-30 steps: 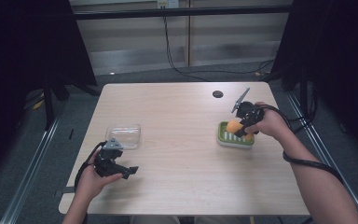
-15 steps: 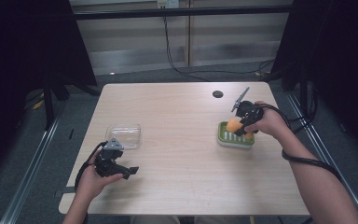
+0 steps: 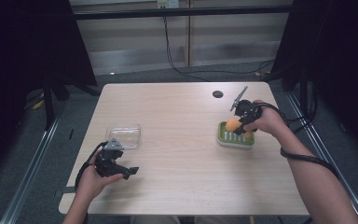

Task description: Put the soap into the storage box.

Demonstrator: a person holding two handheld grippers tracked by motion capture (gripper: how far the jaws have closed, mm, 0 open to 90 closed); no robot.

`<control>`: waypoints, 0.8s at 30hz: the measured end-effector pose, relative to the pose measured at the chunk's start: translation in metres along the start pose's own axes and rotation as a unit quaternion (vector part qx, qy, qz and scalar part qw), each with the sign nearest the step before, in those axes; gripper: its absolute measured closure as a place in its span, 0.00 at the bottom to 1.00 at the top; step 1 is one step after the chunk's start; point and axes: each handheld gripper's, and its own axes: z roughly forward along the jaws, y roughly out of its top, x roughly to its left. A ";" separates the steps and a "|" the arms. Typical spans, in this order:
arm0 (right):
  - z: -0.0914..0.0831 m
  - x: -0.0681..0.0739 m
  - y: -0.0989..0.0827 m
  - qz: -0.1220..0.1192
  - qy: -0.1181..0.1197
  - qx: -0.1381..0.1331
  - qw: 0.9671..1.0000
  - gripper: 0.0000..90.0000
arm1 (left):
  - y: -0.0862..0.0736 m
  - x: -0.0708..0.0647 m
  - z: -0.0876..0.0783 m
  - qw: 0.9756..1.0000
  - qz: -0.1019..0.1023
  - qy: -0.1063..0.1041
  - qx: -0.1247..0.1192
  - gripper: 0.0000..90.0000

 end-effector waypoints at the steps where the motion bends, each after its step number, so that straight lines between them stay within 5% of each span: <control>1: 0.000 0.000 0.000 -0.002 -0.001 0.001 1.000 0.56 | 0.000 0.000 0.000 1.000 0.001 0.001 -0.001 0.07; 24: 0.011 -0.004 0.002 -0.021 -0.002 0.008 1.000 0.56 | 0.000 0.001 0.000 1.000 0.003 0.000 -0.012 0.07</control>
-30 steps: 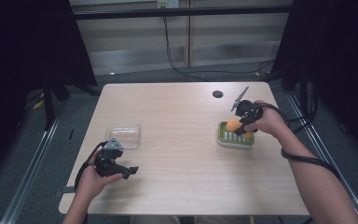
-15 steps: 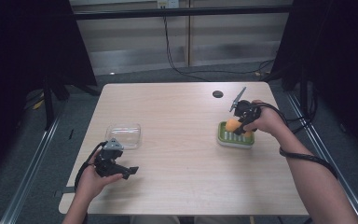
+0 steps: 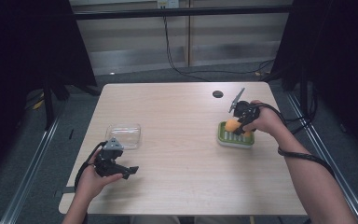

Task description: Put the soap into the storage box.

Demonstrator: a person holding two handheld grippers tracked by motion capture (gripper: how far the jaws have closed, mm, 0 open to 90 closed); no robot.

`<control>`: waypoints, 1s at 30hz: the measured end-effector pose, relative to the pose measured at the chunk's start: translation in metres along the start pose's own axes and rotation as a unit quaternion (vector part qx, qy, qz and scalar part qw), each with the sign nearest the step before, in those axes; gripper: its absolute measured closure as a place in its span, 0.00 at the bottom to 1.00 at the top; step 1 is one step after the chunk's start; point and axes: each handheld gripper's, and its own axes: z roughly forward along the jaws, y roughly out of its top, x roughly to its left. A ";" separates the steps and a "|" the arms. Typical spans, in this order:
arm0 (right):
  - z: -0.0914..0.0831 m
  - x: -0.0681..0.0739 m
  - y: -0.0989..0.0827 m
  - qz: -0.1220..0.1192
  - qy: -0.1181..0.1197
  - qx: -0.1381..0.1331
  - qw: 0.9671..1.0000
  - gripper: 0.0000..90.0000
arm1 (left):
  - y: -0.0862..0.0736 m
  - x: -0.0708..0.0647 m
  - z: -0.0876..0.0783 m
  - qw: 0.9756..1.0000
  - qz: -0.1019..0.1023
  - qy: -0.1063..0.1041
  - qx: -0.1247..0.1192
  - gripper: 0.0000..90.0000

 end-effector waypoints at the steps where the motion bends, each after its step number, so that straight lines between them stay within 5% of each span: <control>1: 0.000 0.001 0.000 0.006 0.001 0.002 1.000 0.56 | 0.000 0.000 0.000 1.000 -0.002 0.000 -0.001 0.07; 30: 0.012 -0.005 0.001 -0.013 0.001 0.005 1.000 0.56 | 0.000 0.000 0.000 1.000 0.002 0.001 0.003 0.07</control>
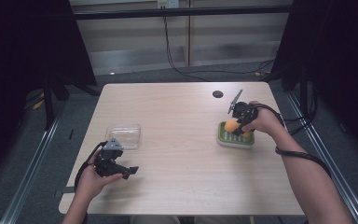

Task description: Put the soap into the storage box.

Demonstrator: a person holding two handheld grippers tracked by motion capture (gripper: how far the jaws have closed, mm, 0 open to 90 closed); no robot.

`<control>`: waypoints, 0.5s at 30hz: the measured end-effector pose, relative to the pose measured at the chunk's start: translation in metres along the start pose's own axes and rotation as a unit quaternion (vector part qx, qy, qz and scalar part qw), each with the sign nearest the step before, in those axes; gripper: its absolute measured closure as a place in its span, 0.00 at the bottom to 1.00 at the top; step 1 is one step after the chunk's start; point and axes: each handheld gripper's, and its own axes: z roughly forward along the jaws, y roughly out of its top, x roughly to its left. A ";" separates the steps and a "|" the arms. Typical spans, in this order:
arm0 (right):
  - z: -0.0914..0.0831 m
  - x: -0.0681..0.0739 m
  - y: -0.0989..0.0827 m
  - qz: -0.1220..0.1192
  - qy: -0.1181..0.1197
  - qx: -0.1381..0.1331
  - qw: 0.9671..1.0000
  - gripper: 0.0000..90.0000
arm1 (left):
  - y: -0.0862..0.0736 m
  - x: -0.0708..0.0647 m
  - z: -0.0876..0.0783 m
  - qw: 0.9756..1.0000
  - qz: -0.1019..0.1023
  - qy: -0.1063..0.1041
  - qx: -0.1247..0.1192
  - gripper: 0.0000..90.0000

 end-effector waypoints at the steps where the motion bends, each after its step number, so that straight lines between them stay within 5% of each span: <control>1: 0.000 0.000 0.000 0.001 0.001 0.000 1.000 0.56 | 0.000 0.000 0.000 1.000 -0.003 0.000 0.002 0.07; 15: 0.005 0.002 0.001 -0.005 0.004 0.003 1.000 0.56 | 0.000 0.000 -0.001 1.000 0.002 0.001 0.004 0.07</control>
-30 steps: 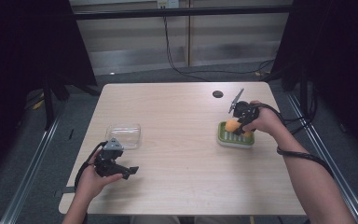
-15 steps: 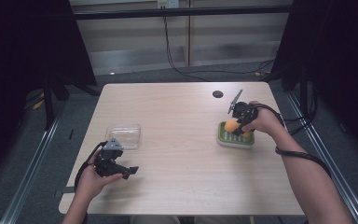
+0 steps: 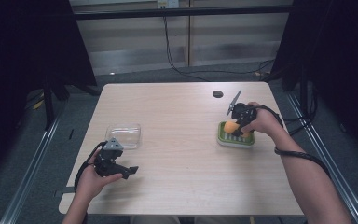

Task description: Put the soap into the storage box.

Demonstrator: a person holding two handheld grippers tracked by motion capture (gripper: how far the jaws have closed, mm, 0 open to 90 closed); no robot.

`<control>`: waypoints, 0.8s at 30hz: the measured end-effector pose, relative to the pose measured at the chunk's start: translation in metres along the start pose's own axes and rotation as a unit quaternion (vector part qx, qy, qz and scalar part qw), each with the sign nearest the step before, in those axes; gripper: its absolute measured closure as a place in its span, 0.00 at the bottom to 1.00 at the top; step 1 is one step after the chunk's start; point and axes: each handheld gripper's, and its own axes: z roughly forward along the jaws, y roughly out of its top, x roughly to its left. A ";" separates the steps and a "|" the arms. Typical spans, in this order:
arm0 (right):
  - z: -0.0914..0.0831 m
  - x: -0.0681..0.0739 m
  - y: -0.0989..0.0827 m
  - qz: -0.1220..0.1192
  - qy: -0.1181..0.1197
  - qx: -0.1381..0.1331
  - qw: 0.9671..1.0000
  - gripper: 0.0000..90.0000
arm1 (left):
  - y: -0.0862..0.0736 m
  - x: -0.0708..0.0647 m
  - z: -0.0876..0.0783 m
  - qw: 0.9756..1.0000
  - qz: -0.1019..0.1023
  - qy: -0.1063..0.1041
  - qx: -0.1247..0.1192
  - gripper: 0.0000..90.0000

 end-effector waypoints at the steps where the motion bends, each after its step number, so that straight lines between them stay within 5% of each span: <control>1: 0.000 0.000 0.000 0.002 0.000 0.002 1.000 0.56 | 0.000 0.000 0.000 1.000 0.000 0.000 -0.001 0.07; 24: 0.007 0.002 0.001 -0.003 0.004 0.008 1.000 0.56 | 0.000 -0.001 0.001 1.000 -0.001 0.000 -0.004 0.07</control>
